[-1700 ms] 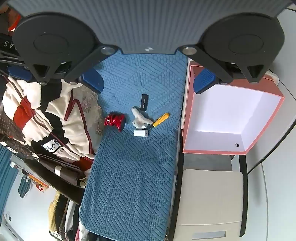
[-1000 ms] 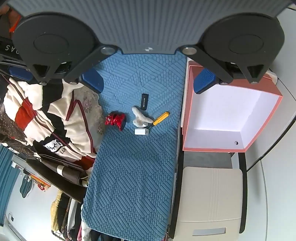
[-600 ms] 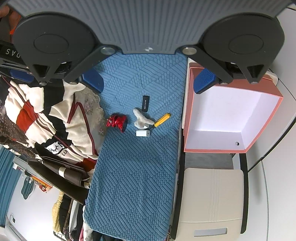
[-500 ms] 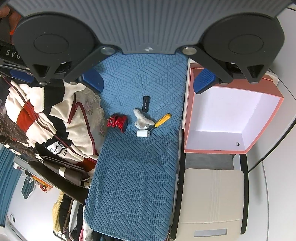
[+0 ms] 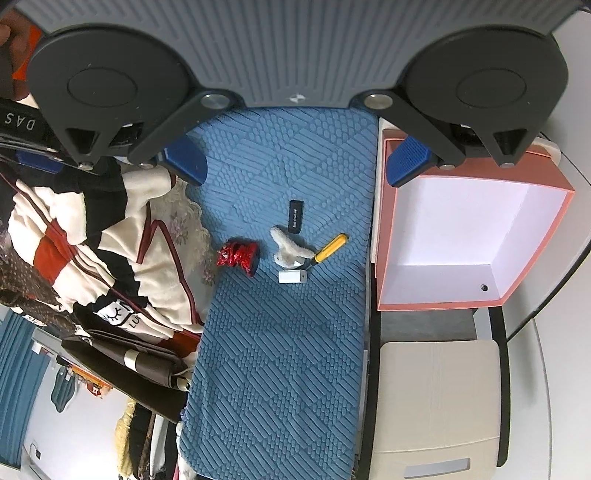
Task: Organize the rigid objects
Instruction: 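Move both tools toward the objects on the blue chair seat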
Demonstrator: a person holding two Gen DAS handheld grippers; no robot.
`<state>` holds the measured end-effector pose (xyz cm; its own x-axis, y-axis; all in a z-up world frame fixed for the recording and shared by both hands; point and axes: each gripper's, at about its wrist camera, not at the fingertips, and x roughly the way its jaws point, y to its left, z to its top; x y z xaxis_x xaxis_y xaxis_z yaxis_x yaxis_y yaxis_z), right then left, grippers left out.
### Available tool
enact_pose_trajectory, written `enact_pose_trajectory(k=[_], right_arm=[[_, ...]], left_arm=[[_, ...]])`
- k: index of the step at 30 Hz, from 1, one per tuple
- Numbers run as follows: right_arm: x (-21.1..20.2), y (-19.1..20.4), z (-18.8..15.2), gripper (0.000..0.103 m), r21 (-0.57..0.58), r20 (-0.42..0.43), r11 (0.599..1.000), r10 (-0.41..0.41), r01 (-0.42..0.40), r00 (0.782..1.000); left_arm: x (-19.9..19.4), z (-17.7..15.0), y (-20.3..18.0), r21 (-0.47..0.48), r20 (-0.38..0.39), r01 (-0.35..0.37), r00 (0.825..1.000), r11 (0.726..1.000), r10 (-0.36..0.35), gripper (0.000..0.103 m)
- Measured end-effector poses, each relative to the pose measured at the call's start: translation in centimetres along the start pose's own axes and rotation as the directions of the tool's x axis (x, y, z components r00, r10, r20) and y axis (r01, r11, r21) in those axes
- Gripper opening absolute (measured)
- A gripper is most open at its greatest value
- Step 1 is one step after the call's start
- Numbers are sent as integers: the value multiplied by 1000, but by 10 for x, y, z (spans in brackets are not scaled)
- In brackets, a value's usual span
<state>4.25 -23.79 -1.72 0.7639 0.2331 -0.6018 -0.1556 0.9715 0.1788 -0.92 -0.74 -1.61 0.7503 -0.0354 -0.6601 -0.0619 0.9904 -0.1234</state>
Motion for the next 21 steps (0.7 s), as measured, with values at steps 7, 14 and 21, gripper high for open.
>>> enact_pose_trajectory(k=[7, 14, 21], right_arm=[[3, -7, -10, 89, 35, -31, 999, 10, -9, 999], [1, -9, -9, 89, 26, -24, 1000, -7, 7, 1000], [2, -7, -9, 89, 17, -13, 1000, -4, 4, 1000]], left_arm=[[0, -13, -4, 4, -2, -1, 1000, 1000, 1, 103], [4, -15, -6, 2, -12, 12, 1000, 1000, -12, 103], [8, -18, -6, 7, -16, 23, 1000, 1000, -23, 103]])
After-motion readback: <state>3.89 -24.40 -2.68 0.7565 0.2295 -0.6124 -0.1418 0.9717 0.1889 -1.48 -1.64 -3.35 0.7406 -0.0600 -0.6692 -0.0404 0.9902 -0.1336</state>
